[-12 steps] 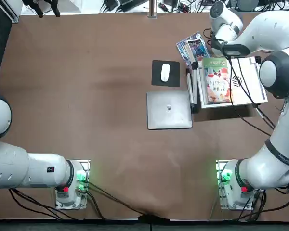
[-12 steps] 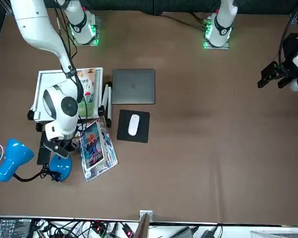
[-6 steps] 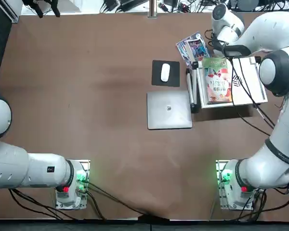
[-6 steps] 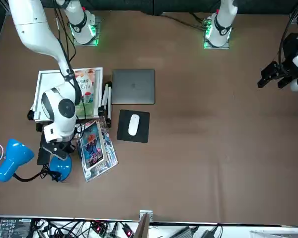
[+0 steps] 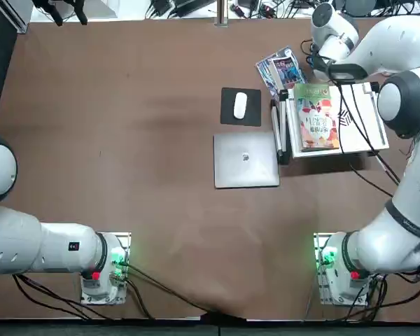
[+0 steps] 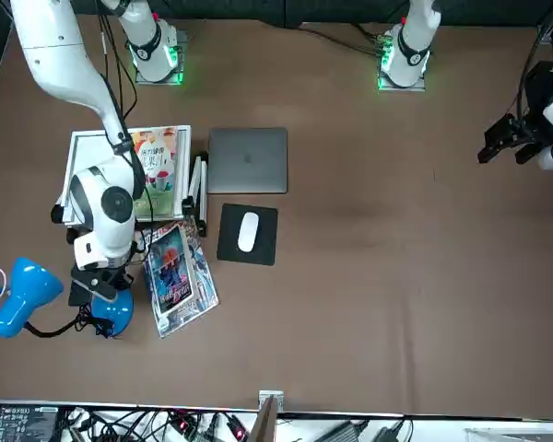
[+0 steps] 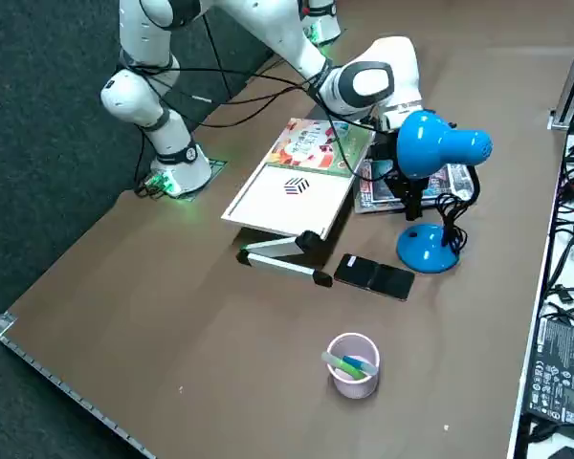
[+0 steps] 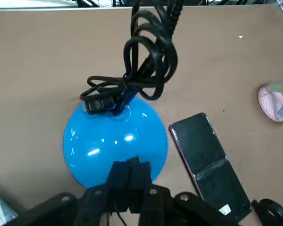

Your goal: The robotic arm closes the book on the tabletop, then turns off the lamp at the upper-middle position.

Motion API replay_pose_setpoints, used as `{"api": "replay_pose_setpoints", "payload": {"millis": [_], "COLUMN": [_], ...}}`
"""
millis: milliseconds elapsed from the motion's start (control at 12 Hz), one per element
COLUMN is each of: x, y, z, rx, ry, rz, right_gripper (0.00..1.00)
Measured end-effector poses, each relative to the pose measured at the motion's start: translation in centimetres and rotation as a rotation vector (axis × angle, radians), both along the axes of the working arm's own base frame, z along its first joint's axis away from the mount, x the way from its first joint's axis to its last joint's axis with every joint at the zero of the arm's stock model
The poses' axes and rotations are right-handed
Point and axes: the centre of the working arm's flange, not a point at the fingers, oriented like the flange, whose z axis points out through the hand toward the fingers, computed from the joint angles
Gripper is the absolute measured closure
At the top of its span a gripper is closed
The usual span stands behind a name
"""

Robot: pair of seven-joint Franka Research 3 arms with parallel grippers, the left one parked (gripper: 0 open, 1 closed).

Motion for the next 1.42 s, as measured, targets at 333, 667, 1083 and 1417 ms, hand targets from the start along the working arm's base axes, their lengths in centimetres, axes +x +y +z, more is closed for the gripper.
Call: {"api": "replay_pose_setpoints", "payload": {"millis": [333,667,1083,1417], "x": [0.2,0.5,0.6,0.6], "y": [-0.2,-0.2,-0.4,-0.5], "z": [-1.0,-1.6,-1.9,-2.4], "rx": [0.010,0.011,0.015,0.019], "ry": [0.002,0.004,-0.001,0.001], "rz": [0.006,0.007,0.013,0.017], "right_gripper": [0.99,0.99,0.99,0.99]}}
